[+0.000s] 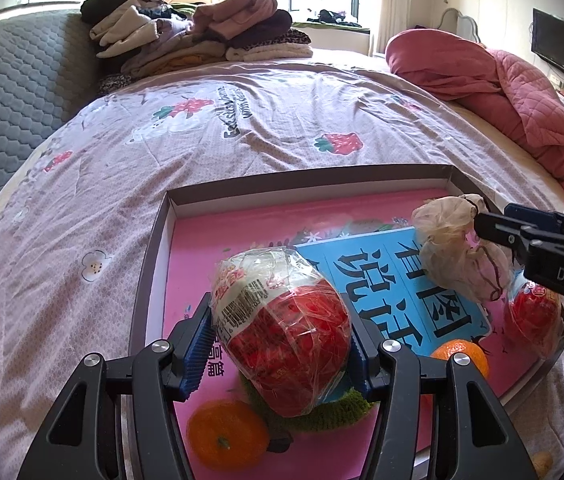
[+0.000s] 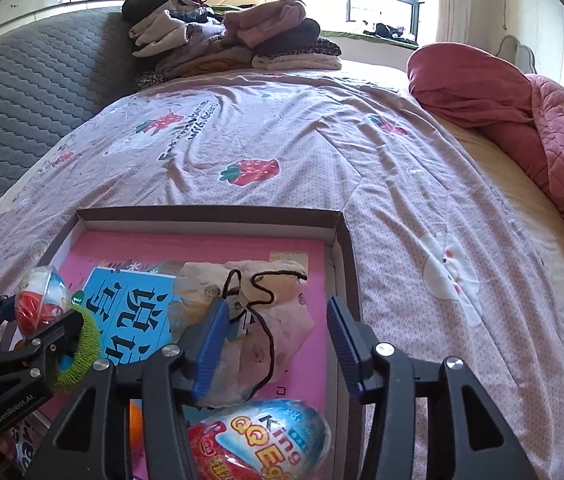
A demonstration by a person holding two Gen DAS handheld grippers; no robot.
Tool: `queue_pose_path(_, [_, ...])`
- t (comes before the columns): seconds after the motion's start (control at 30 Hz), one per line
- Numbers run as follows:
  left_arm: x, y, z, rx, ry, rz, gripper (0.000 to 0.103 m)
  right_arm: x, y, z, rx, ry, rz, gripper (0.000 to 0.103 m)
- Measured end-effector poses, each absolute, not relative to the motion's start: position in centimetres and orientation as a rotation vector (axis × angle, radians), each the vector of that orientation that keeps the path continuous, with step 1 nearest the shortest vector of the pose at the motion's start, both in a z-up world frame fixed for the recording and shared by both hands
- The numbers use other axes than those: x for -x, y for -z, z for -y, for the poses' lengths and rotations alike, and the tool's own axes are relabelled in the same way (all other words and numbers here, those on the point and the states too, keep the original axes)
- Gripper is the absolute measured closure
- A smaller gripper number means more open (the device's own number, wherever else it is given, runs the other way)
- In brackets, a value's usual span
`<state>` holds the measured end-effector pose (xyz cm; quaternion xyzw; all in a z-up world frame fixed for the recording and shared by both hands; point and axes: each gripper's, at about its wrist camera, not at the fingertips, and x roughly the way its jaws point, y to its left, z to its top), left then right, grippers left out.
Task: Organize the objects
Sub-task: 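Open the right tool to drop the bag in the box while the left tool releases the package, then withdraw both tools up and back from the pink box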
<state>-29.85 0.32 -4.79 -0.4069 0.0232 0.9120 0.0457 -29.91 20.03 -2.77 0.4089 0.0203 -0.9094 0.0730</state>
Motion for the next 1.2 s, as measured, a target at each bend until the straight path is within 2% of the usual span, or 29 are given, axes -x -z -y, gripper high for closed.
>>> queue_pose_path(0.33, [29.2,4.9,-0.3,1.261,-2.775,-0.057,0.043,29.6,1.9,-20.1,-1.201,2.737,-0.060,0.052])
queue_pose_path(0.57, [28.7,4.5,-0.4,1.250,-2.783,-0.063,0.033,29.4,1.7,-20.2,-1.196,2.735,-0.057,0.052])
queue_pose_path(0.7, [28.5,3.9,-0.4,1.242,-2.797,-0.068,0.032,29.3,1.4,-20.1,-1.184,2.733,-0.058,0.047])
queue_pose_path(1.2, [27.5,1.4,-0.4,1.228,-2.849,-0.085,0.028,27.8,-0.5,-19.6,-1.114,2.738,-0.106,0.044])
